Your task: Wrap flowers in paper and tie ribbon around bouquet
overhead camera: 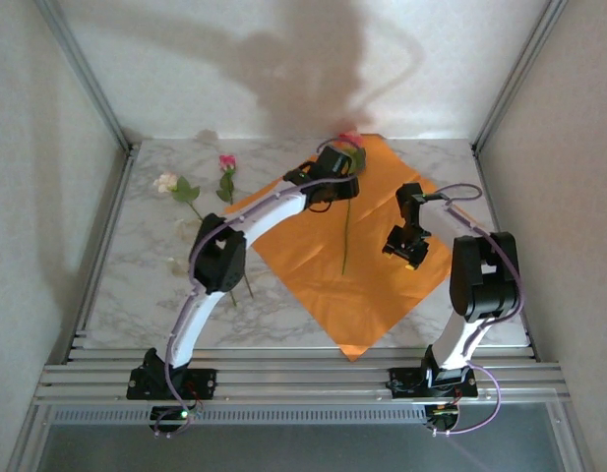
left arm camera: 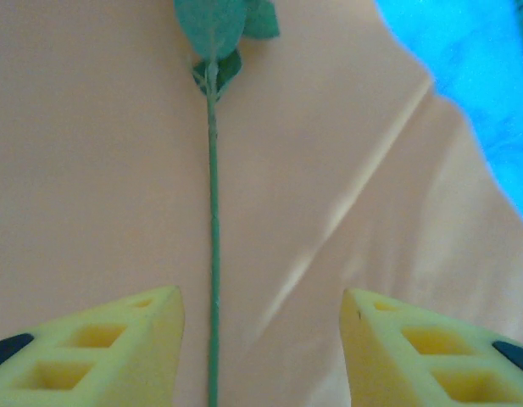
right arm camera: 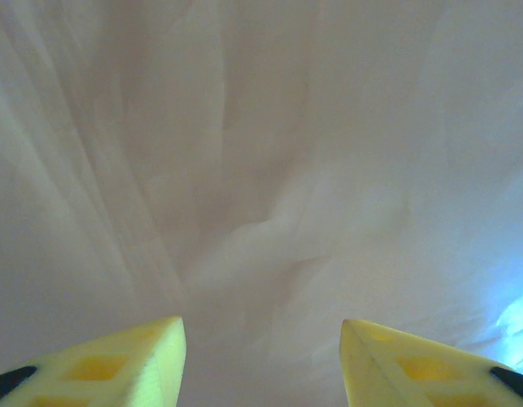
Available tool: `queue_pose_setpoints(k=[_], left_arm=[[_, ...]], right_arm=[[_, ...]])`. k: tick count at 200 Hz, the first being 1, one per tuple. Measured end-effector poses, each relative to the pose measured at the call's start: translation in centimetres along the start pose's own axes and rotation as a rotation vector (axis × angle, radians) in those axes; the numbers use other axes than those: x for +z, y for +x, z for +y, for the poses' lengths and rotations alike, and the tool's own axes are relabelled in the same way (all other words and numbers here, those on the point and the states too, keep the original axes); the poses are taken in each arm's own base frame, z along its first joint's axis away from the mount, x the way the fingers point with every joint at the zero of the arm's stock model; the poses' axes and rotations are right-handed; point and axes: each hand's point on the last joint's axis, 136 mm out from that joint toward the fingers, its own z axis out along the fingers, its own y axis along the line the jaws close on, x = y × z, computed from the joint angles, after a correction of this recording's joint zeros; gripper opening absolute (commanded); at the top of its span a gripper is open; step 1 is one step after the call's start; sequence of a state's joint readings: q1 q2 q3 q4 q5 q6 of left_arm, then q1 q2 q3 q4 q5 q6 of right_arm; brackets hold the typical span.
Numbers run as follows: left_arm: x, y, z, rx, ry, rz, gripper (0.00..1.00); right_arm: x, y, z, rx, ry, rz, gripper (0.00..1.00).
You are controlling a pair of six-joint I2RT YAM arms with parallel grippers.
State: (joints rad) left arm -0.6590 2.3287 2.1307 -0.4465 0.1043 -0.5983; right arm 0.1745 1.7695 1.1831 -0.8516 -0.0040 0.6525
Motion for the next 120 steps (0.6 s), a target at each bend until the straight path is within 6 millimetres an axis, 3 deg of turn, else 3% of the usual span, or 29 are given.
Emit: queue_pose_setpoints(k=[15, 25, 44, 58, 70, 85, 103, 120], left_arm=[[-4.9, -2.5, 0.9, -0.053, 0.002, -0.039, 0.48], [-8.1, -4.1, 2.7, -0.091, -0.01, -0.07, 0.48], [-13.1, -6.7, 9.3, -0.187, -0.092, -0.129, 0.42], [-14.9, -6.3, 15.8, -0.252, -0.2, -0.131, 0.37], [-14.9, -4.4, 21.1, -0.29, -0.314, -0.09, 0.34], [-13.7, -0.4, 25.1, -0.291, -0.415, 0.018, 0.33], [-12.1, 4.5, 27.1, -0.249, -0.478, 0.157, 0.36], [-11.4, 7.8, 27.8, -0.209, -0.512, 0.246, 0.39]], right_arm=[[0.1, -0.2, 0.1, -0.006, 0.002, 0.001, 0.51], [0.1, -0.4, 0.2, -0.01, 0.001, -0.004, 0.51], [-0.2, -0.7, 0.6, -0.017, -0.006, -0.014, 0.51], [-0.5, -0.9, 1.0, -0.033, -0.012, -0.026, 0.51], [-0.9, -1.0, 1.6, -0.056, -0.019, -0.039, 0.51], [-1.4, -1.0, 2.6, -0.087, -0.03, -0.051, 0.51], [-1.9, -1.0, 3.5, -0.118, -0.044, -0.066, 0.51], [-2.2, -1.1, 4.0, -0.134, -0.051, -0.074, 0.51]])
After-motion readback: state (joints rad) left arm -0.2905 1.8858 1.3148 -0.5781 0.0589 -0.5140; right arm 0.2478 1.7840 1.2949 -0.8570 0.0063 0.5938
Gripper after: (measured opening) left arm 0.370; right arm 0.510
